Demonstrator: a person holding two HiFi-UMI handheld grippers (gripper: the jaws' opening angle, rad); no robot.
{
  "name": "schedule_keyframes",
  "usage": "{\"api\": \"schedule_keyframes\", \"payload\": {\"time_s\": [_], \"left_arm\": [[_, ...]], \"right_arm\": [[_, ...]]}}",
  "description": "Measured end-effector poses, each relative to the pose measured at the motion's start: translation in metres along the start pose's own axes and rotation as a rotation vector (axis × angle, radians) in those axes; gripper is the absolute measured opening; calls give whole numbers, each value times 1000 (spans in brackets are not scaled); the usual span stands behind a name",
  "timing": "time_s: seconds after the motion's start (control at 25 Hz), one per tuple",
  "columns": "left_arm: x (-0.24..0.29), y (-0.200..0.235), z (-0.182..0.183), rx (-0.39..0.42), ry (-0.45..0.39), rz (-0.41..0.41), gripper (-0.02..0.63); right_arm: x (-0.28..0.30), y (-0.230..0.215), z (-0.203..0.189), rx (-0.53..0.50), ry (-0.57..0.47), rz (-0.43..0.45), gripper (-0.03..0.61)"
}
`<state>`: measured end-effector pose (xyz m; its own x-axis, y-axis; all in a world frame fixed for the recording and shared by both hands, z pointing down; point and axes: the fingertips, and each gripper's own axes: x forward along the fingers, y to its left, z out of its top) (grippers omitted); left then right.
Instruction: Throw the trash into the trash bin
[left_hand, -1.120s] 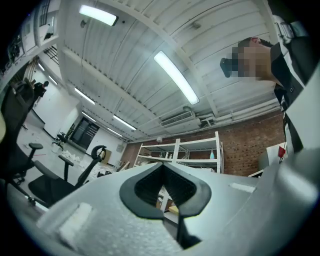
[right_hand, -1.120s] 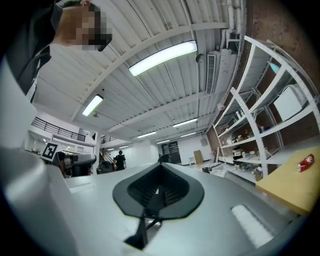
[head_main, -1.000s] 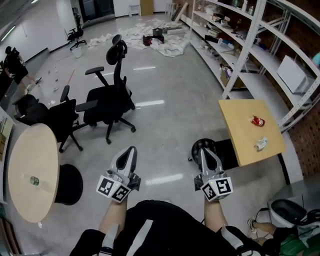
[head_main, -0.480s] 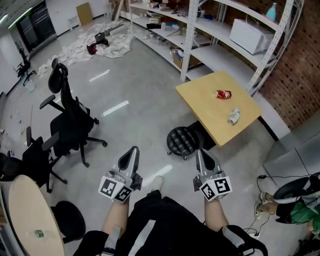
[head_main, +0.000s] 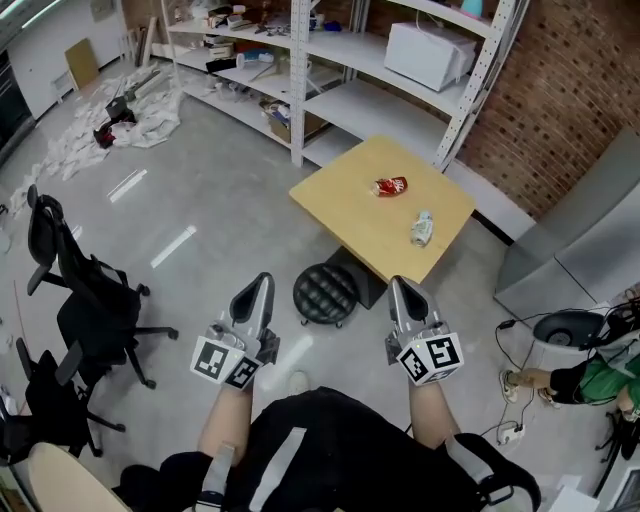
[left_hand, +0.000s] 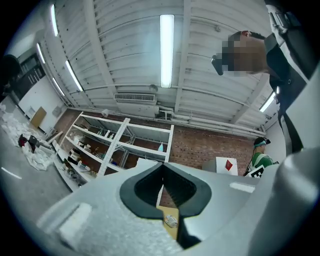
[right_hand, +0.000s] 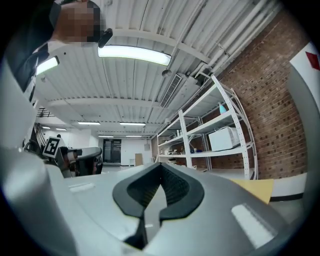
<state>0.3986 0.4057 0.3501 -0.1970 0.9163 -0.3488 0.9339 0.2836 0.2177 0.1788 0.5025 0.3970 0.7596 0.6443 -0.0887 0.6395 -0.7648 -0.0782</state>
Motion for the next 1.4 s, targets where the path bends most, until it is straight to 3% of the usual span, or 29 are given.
{"api": "schedule_keyframes", "payload": {"time_s": [0.24,0.44,0.64,0.76,1.08,1.4], "left_arm": [[39,26,-16,-1,51,-81,3],[59,46,-35,-111,90,-124,3],[93,41,-54,-104,120,-171,3],[123,34,-68,-63,142,-203,4],[218,0,-103,-81,150,-279,5],[275,-10,-163,-100,245,-281,5]], "right_arm": [[18,-19,-2,-2,2,-100,6],[25,-30,-15,-2,24,-181,6],[25,-59,-23,7,42,-211,6],[32,-85,-19,16,19,-229,6],[51,-193,-25,24,53,-298,6],[73,-282,-91,102,202,-419,6]]}}
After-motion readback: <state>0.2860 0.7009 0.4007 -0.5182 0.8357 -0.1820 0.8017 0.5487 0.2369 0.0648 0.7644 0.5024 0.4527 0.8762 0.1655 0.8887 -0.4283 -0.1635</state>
